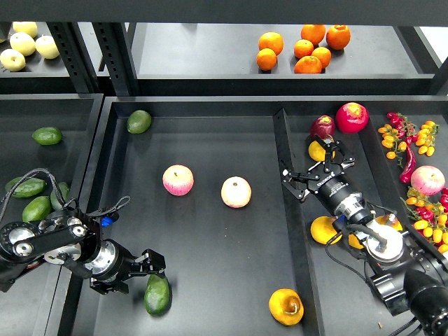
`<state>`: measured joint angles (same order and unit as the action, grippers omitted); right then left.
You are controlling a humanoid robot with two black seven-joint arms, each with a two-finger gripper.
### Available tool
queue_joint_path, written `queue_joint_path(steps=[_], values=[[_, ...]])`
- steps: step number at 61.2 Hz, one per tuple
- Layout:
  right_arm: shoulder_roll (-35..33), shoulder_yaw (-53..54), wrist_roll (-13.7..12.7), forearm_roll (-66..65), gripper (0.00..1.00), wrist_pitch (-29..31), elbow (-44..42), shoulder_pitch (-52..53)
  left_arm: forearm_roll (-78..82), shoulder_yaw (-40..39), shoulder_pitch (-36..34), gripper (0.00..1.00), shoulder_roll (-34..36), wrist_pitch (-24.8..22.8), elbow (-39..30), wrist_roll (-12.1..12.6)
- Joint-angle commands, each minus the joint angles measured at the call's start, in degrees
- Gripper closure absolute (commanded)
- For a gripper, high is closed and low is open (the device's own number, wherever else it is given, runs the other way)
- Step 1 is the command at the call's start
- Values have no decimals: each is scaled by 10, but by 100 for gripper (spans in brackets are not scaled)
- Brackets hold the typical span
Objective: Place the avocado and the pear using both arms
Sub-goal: 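Lower the left gripper onto the green avocado nearest the robot and grasp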
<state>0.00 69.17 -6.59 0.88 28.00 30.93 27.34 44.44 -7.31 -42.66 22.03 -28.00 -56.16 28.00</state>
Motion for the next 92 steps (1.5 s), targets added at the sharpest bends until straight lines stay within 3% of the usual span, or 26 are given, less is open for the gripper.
queue_joint_path(steps=[1,59,81,92], values=[[0,0,0,0,1,0,0,0,9,0,3,1,-7,0,4,0],[0,-1,0,0,1,0,0,0,10,0,10,4,-30,0,30,0],[0,0,0,0,1,0,0,-1,23,-8,13,20,-30,0,34,0],[0,0,0,0,1,0,0,-4,26,-17,13,36,-30,0,37,0]])
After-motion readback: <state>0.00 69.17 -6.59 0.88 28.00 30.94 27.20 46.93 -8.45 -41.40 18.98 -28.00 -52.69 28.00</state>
